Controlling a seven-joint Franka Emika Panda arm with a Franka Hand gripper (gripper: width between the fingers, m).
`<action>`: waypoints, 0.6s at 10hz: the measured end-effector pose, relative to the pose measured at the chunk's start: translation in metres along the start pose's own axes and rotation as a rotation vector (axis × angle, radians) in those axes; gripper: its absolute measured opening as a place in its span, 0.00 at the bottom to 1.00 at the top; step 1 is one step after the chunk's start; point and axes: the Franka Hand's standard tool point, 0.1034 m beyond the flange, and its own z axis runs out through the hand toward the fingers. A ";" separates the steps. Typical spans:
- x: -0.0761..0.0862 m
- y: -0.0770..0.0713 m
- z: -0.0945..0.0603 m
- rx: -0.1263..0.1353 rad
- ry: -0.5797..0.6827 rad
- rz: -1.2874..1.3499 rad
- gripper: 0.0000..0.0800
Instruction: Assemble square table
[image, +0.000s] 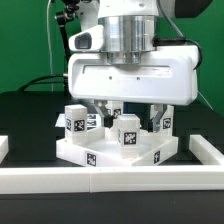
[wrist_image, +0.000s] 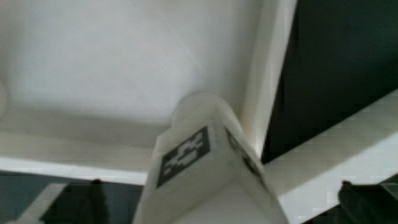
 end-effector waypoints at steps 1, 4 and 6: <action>0.000 -0.001 0.000 -0.006 0.002 -0.099 0.81; 0.001 0.002 0.000 -0.013 0.001 -0.316 0.81; 0.003 0.002 0.000 -0.017 0.014 -0.380 0.66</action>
Offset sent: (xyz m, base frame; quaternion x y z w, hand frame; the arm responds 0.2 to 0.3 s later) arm -0.0023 0.0014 0.0006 0.0129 -0.0034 -0.1944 0.9808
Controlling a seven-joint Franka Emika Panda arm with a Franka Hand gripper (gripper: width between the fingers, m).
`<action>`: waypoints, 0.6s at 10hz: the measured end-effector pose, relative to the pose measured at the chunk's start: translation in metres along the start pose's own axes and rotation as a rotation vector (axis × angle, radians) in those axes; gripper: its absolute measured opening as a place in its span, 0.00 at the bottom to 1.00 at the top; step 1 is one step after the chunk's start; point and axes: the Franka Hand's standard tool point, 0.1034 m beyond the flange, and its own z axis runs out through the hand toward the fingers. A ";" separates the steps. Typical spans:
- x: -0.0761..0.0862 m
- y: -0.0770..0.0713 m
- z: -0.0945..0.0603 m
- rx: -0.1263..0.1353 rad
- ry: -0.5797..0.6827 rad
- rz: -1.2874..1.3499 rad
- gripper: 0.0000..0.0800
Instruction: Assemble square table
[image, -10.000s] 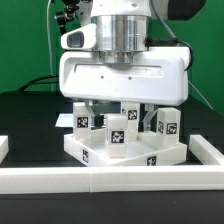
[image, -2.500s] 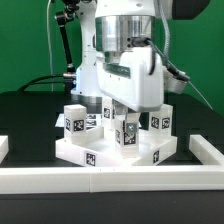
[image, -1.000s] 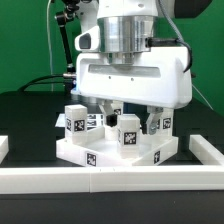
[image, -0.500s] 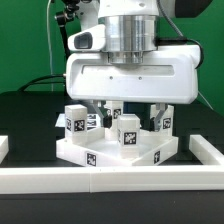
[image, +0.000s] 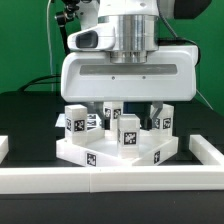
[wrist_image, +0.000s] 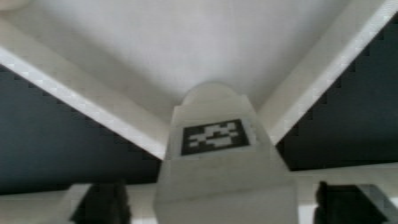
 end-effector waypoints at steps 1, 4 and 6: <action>0.000 0.002 0.000 0.000 0.000 -0.003 0.49; 0.000 0.003 0.000 0.000 0.000 0.039 0.36; 0.000 0.002 0.000 0.002 0.000 0.077 0.36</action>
Offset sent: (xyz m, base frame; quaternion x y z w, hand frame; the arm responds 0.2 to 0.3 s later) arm 0.0000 0.0000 0.0000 0.0000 0.0000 0.0650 0.9979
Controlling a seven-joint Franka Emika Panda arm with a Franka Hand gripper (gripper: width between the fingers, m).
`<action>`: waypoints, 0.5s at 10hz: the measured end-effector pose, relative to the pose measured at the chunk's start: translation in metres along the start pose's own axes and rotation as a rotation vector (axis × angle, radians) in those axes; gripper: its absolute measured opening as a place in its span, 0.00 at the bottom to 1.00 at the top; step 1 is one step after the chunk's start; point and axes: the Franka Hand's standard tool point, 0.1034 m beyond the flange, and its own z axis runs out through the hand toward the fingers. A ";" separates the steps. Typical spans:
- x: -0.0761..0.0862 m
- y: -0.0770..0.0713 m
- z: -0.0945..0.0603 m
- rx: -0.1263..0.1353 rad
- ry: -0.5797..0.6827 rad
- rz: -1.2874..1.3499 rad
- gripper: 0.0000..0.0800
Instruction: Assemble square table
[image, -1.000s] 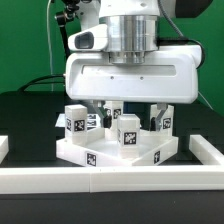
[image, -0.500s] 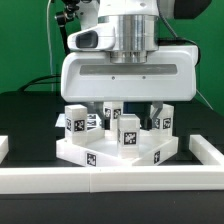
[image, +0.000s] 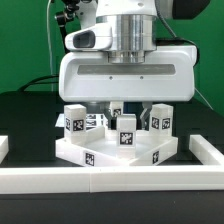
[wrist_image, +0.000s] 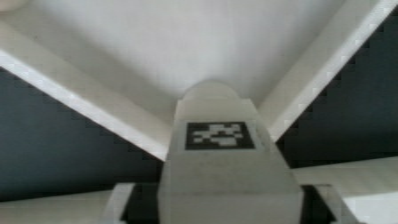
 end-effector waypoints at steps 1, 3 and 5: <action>0.000 0.000 0.000 0.000 0.000 0.098 0.36; 0.000 0.000 0.000 0.000 0.001 0.258 0.36; 0.000 0.000 0.000 0.000 0.002 0.473 0.36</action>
Offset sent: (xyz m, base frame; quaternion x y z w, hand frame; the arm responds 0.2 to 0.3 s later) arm -0.0048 -0.0060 0.0013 -0.0182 0.0093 0.2634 0.9645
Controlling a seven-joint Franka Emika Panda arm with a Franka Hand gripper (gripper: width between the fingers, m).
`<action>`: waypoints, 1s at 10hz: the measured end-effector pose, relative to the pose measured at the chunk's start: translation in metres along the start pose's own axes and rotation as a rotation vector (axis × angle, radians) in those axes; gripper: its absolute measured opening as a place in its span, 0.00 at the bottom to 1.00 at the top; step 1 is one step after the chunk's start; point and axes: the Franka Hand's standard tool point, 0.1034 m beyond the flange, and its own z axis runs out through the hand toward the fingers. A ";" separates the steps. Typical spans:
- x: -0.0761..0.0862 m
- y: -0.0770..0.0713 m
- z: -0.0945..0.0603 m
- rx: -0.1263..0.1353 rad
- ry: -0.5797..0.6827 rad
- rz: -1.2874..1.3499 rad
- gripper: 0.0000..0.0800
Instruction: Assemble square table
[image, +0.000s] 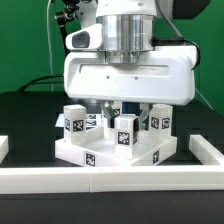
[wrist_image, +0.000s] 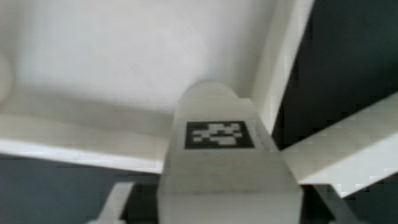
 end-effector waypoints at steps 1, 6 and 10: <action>0.001 0.001 0.000 0.002 0.002 0.086 0.36; 0.002 0.002 0.000 0.010 -0.001 0.532 0.36; 0.000 -0.001 0.000 0.010 -0.002 0.775 0.36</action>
Offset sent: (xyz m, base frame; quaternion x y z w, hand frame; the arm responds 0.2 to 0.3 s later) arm -0.0042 -0.0021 -0.0051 0.0026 -0.0029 0.2718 0.9624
